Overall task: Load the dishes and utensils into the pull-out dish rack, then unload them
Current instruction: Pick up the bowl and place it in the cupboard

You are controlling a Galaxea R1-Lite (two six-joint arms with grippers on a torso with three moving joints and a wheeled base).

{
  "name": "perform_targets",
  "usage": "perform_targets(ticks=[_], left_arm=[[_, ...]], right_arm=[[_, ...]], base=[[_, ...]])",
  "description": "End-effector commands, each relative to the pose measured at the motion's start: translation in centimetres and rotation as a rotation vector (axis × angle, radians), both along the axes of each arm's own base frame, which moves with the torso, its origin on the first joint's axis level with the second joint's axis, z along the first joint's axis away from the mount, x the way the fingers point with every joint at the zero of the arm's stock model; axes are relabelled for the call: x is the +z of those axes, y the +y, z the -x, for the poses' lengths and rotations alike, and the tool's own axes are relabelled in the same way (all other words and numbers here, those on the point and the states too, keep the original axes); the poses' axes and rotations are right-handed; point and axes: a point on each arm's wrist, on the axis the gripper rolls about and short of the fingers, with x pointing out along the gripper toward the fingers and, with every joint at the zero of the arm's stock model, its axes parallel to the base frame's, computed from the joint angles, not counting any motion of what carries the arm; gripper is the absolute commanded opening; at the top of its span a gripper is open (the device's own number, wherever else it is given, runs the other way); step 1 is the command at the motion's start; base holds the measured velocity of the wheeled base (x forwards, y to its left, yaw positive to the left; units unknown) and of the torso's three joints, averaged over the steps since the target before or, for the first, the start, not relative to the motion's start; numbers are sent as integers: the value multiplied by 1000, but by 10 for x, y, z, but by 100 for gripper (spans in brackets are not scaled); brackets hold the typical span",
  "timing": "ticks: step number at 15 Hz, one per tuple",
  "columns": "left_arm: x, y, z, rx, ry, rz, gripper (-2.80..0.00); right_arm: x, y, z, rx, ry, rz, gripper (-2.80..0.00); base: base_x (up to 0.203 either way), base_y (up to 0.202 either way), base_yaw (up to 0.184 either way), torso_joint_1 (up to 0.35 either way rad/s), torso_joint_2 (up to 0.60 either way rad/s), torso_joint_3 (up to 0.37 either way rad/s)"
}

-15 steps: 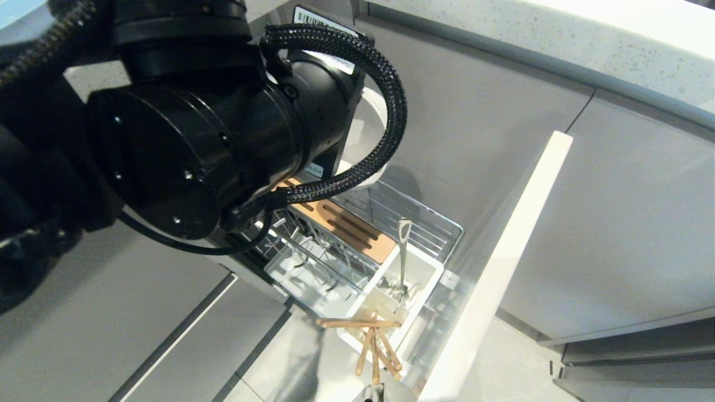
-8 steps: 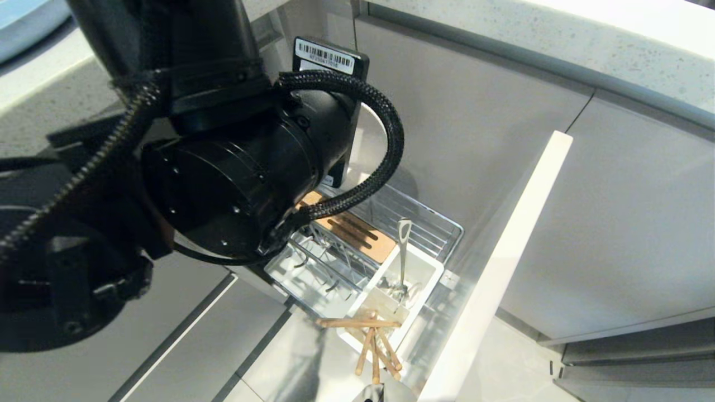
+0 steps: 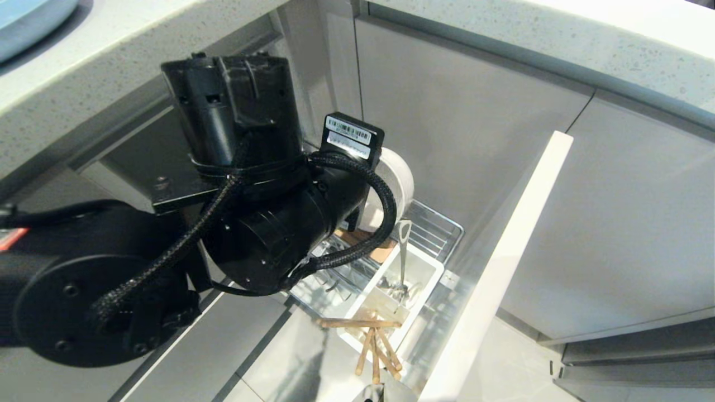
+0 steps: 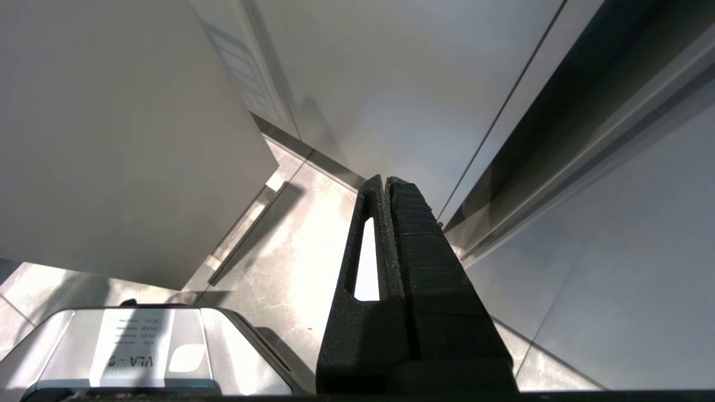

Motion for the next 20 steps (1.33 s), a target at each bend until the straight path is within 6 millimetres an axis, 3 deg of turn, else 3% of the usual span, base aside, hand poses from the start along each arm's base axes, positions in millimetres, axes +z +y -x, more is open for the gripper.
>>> perform_targets(ticks=[1, 12, 20], left_arm=[[-7, 6, -9, 6, 19, 0, -280], [6, 43, -26, -134, -28, 67, -280], [-2, 48, -37, -169, -1, 92, -280]], right_arm=[[0, 0, 0, -1, 1, 0, -280], [0, 0, 0, 1, 2, 0, -280], [0, 0, 0, 0, 1, 0, -280]], base=[[0, 0, 0, 0, 0, 0], [0, 0, 0, 0, 0, 0], [0, 0, 0, 0, 0, 0]])
